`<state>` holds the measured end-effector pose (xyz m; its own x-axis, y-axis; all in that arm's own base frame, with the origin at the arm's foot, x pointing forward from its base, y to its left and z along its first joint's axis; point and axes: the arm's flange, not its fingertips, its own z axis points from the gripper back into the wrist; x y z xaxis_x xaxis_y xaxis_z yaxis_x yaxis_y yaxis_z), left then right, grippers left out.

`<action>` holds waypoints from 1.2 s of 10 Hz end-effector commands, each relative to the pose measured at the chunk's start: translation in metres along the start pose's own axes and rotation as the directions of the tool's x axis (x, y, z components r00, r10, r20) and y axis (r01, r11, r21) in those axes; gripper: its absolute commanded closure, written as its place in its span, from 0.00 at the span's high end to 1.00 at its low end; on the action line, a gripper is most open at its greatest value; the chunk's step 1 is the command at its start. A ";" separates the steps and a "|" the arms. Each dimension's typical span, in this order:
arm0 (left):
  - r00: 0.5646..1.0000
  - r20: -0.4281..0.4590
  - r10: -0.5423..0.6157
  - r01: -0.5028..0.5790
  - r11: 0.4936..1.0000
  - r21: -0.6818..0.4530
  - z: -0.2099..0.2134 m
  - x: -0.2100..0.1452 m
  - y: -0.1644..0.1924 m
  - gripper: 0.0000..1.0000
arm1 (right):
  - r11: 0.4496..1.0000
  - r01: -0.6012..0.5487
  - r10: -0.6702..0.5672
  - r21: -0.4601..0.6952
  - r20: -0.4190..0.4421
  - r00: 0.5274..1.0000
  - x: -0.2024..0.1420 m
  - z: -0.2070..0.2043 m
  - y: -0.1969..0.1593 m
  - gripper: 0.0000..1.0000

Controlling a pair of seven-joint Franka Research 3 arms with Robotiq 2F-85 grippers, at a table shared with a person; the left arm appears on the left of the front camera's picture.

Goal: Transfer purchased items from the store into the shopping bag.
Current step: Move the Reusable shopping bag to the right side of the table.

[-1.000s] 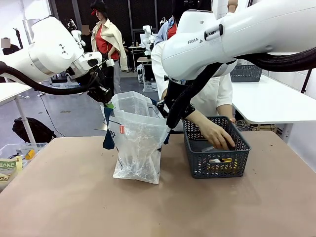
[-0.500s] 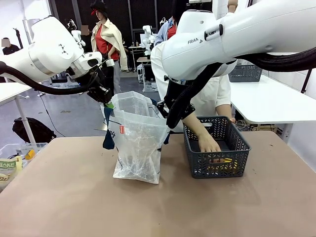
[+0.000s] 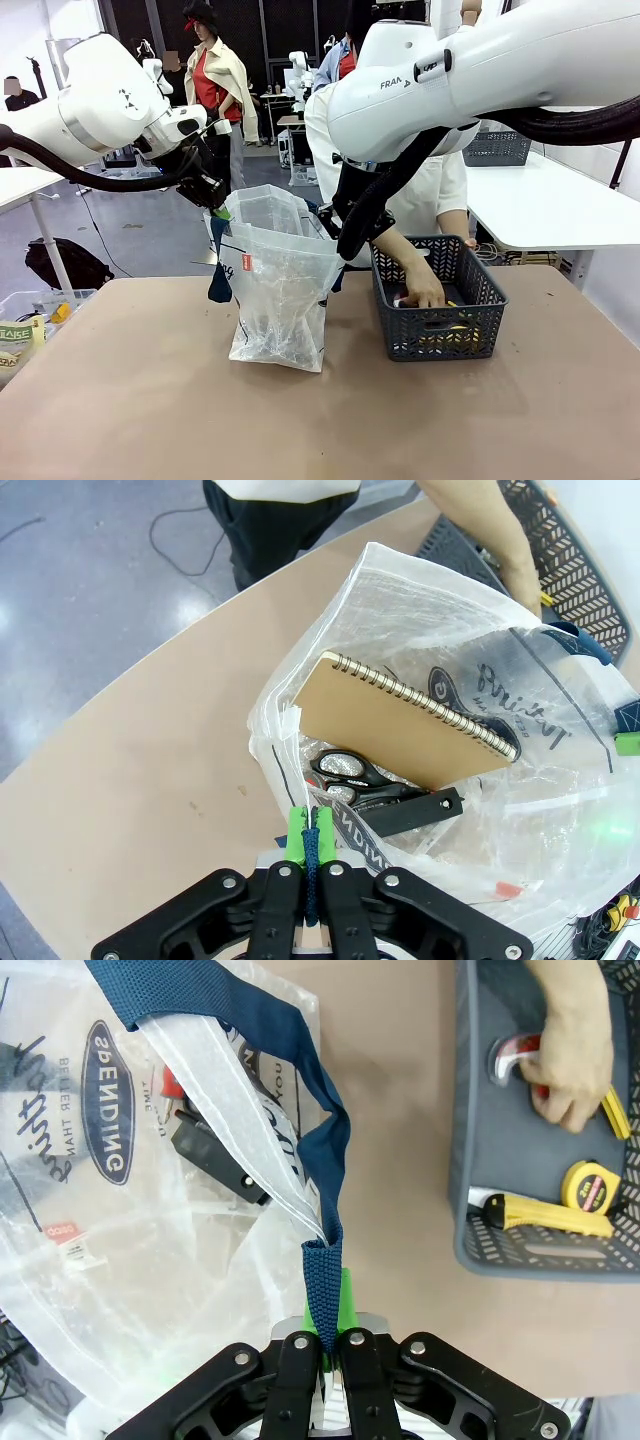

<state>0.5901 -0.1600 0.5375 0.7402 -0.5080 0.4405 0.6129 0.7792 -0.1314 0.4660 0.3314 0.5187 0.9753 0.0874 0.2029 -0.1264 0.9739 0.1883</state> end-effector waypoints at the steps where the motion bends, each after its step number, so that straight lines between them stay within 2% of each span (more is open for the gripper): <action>1: 1.000 -0.002 -0.001 0.001 1.000 0.005 0.000 0.000 0.001 0.00 | 1.000 0.000 0.000 -0.001 -0.001 1.000 0.000 0.000 0.000 0.00; 12: 1.000 -0.002 -0.001 0.001 1.000 0.005 0.000 0.000 0.001 0.00 | 1.000 0.000 0.000 -0.001 -0.001 1.000 0.000 0.000 0.000 0.00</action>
<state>0.5900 -0.1600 0.5375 0.7402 -0.5080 0.4405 0.6129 0.7792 -0.1314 0.4660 0.3314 0.5187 0.9753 0.0874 0.2029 -0.1264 0.9739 0.1883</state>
